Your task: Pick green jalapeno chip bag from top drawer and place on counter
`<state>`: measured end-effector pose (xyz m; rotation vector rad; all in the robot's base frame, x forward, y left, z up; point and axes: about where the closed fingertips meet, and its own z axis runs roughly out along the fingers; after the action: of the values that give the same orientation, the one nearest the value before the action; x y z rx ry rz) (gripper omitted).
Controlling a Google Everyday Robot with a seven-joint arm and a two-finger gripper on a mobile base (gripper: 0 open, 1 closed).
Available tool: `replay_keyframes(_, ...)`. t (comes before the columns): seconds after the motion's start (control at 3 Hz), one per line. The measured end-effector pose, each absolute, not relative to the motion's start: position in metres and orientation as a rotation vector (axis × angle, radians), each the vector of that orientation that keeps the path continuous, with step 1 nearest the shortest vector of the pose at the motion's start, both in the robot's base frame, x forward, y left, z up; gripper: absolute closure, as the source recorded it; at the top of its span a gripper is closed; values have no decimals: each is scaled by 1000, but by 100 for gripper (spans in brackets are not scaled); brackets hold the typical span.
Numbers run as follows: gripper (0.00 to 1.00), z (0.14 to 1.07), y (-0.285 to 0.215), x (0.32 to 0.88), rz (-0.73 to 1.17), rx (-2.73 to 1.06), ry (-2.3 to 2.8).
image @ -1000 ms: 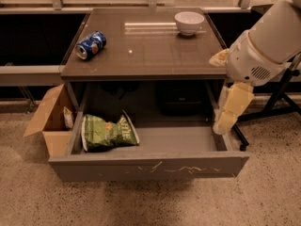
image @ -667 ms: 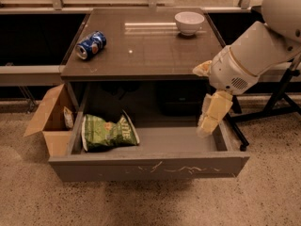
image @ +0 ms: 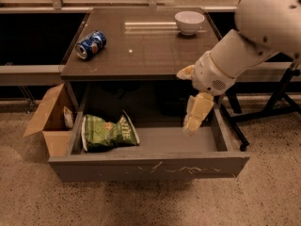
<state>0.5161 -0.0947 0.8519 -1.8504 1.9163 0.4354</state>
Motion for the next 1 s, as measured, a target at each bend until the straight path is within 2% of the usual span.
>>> replay_keyframes(0.67,0,784,-23,560,627,-1979,1793)
replay_keyframes(1.0,0,759,5,573,656,-1959,1796)
